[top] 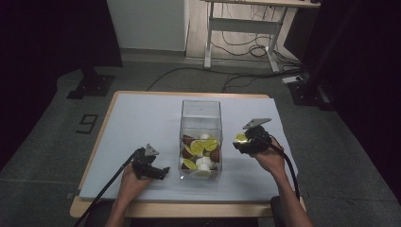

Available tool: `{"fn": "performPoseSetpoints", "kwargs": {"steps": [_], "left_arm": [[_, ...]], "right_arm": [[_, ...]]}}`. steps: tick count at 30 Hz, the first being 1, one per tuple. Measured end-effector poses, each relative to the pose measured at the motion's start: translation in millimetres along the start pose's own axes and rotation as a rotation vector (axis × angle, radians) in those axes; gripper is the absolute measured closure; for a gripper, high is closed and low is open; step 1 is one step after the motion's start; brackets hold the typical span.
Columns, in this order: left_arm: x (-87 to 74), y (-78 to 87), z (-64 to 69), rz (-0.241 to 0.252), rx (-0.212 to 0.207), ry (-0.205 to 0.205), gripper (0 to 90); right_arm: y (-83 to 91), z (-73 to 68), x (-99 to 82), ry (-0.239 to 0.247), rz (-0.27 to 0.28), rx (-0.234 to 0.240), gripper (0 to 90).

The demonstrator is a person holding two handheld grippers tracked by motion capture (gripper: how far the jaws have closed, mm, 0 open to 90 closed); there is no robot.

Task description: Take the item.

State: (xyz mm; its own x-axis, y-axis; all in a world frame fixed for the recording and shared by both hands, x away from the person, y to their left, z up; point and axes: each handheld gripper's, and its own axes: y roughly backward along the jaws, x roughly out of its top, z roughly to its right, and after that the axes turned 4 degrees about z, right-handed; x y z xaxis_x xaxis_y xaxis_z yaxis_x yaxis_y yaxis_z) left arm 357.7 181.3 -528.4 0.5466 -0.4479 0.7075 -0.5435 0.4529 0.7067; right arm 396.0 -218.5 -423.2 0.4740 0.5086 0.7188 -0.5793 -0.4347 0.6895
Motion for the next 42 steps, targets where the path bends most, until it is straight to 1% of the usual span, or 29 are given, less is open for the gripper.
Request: {"fn": "performPoseSetpoints", "kwargs": {"steps": [9,14,19,26,30,42], "left_arm": [[0.0,-0.1,0.0,0.001,0.0,0.0,0.0],[0.0,0.0,-0.1,0.0,0.0,-0.001,0.0],[0.0,0.1,-0.1,0.0,0.0,-0.001,0.0],[0.0,0.0,0.0,0.001,0.0,0.0,0.0],[0.0,0.0,0.0,0.001,0.0,0.0,0.0],[-0.1,0.0,0.0,0.001,0.0,0.0,0.0]], "right_arm": [[-9.7,2.0,-13.4,-0.018,-0.016,-0.013,37.9],[-14.8,1.8,-19.9,-0.019,-0.021,-0.017,37.8],[-21.0,-0.2,-24.8,-0.012,-0.04,-0.021,37.8],[-30.1,-2.3,-32.3,-0.01,-0.062,-0.011,37.8],[-34.6,-1.8,-36.8,-0.02,-0.072,-0.004,37.8],[-45.2,-0.9,-47.8,-0.032,-0.098,-0.006,37.8]]}}
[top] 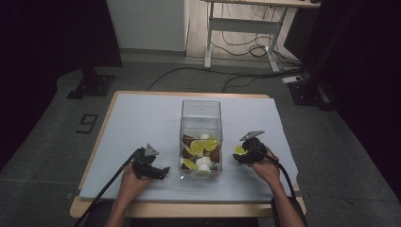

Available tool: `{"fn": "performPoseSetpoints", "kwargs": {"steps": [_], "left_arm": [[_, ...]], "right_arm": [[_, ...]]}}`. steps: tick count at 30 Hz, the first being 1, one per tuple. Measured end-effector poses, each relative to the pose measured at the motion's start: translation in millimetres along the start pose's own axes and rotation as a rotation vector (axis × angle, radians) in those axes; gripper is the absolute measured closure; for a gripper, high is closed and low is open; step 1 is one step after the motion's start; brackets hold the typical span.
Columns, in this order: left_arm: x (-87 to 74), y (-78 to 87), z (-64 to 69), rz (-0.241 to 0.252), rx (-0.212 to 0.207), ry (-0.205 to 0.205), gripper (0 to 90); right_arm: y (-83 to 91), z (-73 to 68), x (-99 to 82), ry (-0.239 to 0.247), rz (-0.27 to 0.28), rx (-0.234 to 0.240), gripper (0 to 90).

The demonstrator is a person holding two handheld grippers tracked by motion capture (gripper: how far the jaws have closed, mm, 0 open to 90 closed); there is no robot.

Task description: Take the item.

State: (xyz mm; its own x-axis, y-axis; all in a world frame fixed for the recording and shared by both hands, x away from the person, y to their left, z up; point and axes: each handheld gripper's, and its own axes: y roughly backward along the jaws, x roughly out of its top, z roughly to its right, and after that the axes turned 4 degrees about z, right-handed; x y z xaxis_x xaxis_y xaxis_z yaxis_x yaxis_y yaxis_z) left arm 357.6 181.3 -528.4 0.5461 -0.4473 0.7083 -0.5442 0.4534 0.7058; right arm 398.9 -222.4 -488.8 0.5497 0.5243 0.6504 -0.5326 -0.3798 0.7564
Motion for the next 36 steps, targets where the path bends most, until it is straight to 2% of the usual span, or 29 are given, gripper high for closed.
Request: {"fn": "performPoseSetpoints", "kwargs": {"steps": [11,19,25,30,36], "left_arm": [[0.0,0.0,0.0,0.0,0.0,0.0,0.0],[0.0,0.0,0.0,0.0,0.0,-0.001,0.0],[0.0,0.0,0.0,0.0,0.0,0.0,0.0],[0.0,0.0,0.0,0.0,0.0,0.0,0.0],[0.0,0.0,0.1,0.0,0.001,-0.001,0.0]], "right_arm": [[-8.7,2.9,-5.4,-0.008,-0.031,0.011,37.6],[-8.8,3.4,-6.1,-0.018,-0.022,0.014,36.3],[-3.3,4.6,-3.1,-0.029,0.015,0.001,19.1],[5.8,4.2,-1.1,-0.038,0.047,0.02,14.2],[15.1,2.8,-0.4,-0.03,0.06,0.004,13.1]]}}
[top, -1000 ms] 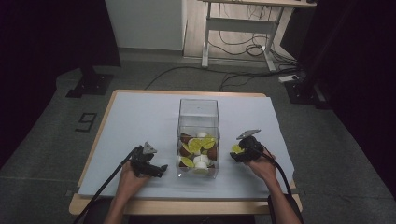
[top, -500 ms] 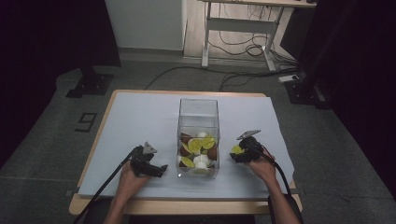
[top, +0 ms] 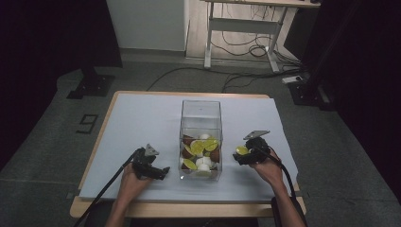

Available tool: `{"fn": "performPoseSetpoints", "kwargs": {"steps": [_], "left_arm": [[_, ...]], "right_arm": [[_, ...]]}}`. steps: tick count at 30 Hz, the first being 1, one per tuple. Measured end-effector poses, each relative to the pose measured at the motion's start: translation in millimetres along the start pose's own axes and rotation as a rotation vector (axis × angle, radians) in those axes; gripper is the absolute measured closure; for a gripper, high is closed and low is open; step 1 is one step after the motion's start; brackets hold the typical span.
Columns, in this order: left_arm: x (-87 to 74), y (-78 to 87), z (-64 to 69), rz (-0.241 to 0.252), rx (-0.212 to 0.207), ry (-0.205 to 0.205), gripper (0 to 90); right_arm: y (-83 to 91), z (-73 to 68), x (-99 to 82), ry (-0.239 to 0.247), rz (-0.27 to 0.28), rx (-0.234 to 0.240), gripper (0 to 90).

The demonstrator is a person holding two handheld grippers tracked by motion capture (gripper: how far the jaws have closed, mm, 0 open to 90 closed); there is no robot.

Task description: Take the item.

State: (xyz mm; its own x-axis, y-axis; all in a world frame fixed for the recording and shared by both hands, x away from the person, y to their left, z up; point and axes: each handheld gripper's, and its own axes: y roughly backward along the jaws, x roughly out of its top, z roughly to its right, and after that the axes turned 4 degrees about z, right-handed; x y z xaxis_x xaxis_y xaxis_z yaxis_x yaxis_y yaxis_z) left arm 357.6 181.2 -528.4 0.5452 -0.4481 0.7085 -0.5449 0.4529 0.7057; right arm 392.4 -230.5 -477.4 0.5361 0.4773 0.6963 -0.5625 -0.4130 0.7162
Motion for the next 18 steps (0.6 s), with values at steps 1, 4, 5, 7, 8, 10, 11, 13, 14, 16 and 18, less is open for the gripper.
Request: {"fn": "performPoseSetpoints", "kwargs": {"steps": [1,4,5,7,8,10,11,13,14,16,18], "left_arm": [[0.0,0.0,0.0,0.0,0.0,0.001,0.0],[0.0,0.0,-0.1,-0.001,-0.001,0.001,0.0],[0.0,0.0,0.0,0.0,0.0,0.0,0.0],[0.0,0.0,0.0,0.0,0.0,0.0,0.0],[0.0,0.0,0.0,0.0,0.0,0.0,0.0],[0.0,0.0,0.0,0.0,0.0,0.0,0.0],[0.0,0.0,0.0,0.0,0.0,0.0,0.0],[0.0,0.0,0.0,0.0,0.0,0.0,0.0],[0.0,0.0,0.0,0.0,0.0,0.0,0.0],[0.0,0.0,0.0,-0.001,-0.001,0.0,0.0],[0.0,0.0,0.0,0.0,0.0,0.0,0.0]], "right_arm": [[1.3,-0.1,-0.1,-0.002,0.004,-0.003,13.1],[5.1,-0.3,-0.7,0.004,0.007,-0.01,12.1],[6.3,-0.5,-1.0,0.004,0.008,-0.014,11.3],[8.4,-0.5,-1.6,0.001,0.011,-0.021,8.8],[9.6,-0.5,-1.8,0.001,0.012,-0.027,7.2],[11.4,-0.9,-2.5,0.0,0.016,-0.038,3.4],[12.2,-1.3,-3.1,0.0,0.016,-0.041,2.5],[13.8,-2.2,-4.9,0.006,0.014,-0.049,0.7],[14.6,-2.8,-6.0,0.009,0.013,-0.054,0.6],[16.4,-3.4,-8.6,0.014,0.014,-0.06,0.6],[18.4,-3.4,-11.5,0.005,0.019,-0.059,0.6]]}}
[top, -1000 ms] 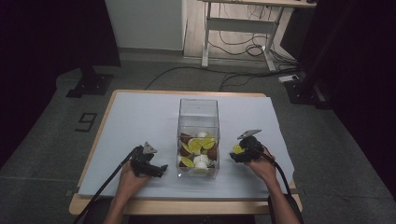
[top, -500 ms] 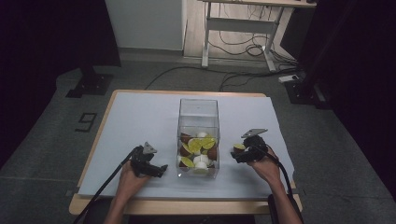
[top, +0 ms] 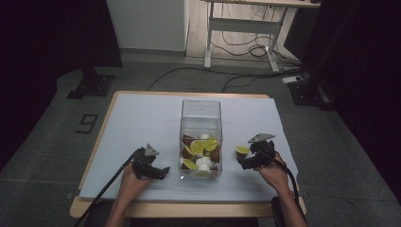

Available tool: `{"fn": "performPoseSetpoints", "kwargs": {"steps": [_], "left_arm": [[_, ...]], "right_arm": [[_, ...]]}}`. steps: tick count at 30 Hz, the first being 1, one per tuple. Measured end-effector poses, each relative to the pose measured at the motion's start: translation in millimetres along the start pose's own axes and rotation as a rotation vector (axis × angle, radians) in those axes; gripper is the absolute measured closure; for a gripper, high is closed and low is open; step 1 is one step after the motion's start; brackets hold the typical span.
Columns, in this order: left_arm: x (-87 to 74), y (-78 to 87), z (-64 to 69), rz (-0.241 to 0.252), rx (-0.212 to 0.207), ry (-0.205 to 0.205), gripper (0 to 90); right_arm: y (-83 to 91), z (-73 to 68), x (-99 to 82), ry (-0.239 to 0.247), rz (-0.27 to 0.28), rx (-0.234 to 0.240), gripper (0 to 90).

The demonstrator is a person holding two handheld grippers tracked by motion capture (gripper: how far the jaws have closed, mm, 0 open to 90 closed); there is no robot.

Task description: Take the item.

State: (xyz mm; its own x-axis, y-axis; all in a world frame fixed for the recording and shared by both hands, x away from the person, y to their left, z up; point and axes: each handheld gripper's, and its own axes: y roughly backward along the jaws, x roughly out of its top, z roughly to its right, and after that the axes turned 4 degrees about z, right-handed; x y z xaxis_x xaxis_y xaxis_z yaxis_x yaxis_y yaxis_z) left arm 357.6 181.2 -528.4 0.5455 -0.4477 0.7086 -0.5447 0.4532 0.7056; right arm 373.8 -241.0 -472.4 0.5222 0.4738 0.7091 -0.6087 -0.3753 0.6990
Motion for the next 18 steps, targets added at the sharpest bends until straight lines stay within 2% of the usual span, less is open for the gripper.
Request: {"fn": "performPoseSetpoints", "kwargs": {"steps": [7,18], "left_arm": [[0.0,0.0,0.0,0.0,0.0,-0.001,0.0],[-0.1,0.1,0.1,0.001,0.0,-0.001,0.0]], "right_arm": [[3.5,0.4,-11.0,-0.017,0.007,0.008,0.6],[-6.9,-3.3,-26.5,-0.02,-0.049,-0.001,0.7]]}}
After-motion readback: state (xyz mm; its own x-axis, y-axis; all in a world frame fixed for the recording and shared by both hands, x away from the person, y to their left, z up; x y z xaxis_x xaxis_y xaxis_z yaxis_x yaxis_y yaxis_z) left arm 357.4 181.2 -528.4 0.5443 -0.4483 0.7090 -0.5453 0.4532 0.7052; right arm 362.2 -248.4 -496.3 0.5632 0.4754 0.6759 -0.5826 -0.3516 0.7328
